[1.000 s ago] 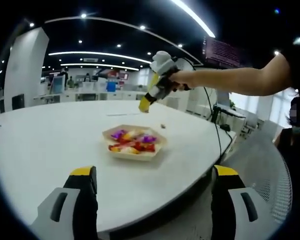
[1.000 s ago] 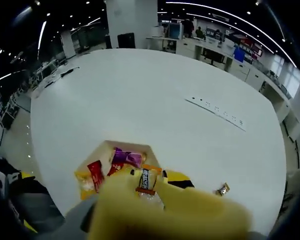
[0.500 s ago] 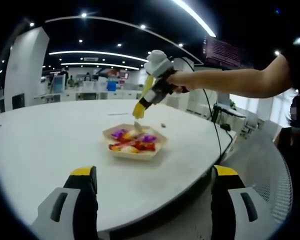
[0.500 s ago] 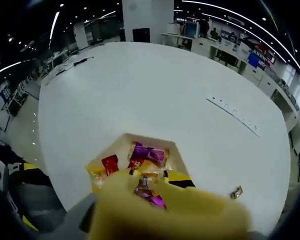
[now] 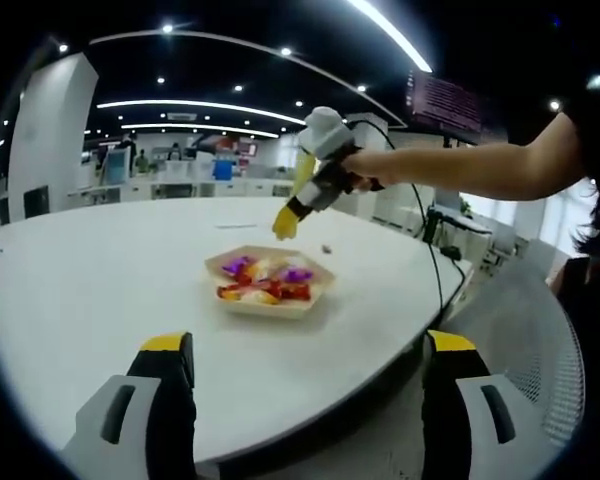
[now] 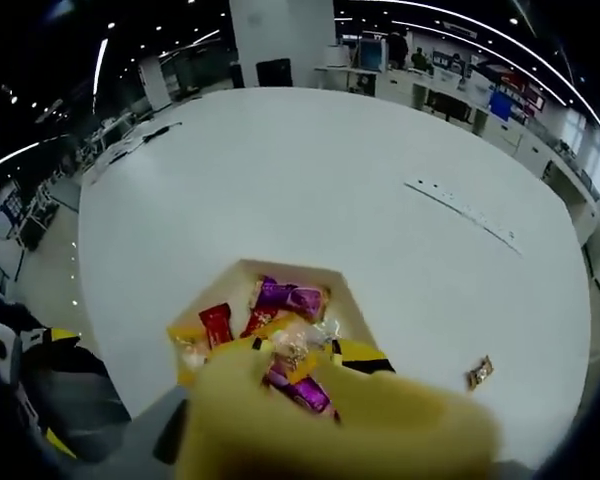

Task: Place the target food into the container with the food tongs after gripping and lifting it, then release it inside without dropping or visibly crushing the food.

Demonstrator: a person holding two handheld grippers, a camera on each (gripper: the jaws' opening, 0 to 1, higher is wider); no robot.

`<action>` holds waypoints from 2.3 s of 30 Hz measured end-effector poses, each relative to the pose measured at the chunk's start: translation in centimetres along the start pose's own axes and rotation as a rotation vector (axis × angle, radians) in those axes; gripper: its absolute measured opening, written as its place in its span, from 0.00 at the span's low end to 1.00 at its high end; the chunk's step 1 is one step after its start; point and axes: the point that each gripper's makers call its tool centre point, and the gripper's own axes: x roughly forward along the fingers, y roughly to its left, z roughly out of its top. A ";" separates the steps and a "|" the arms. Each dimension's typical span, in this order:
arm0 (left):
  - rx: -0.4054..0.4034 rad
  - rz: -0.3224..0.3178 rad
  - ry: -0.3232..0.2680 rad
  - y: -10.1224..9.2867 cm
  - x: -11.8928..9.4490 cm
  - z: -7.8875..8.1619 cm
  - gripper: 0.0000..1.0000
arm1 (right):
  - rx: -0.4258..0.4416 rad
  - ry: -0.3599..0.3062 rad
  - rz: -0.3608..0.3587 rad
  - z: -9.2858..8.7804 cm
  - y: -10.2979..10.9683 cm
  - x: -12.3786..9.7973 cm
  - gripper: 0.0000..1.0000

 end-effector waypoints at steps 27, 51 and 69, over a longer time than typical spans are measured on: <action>-0.003 -0.022 0.031 -0.4 0.1 -0.5 0.94 | 0.245 0.013 -0.180 -6.6 -12.5 -2.7 0.30; -0.009 -0.041 0.065 -0.5 0.2 -1.0 0.92 | 0.480 0.061 -0.309 -9.7 -17.9 0.0 0.30; -0.014 -0.044 0.081 -0.5 0.3 -1.1 0.91 | 0.517 0.141 -0.395 -9.6 -19.9 0.6 0.28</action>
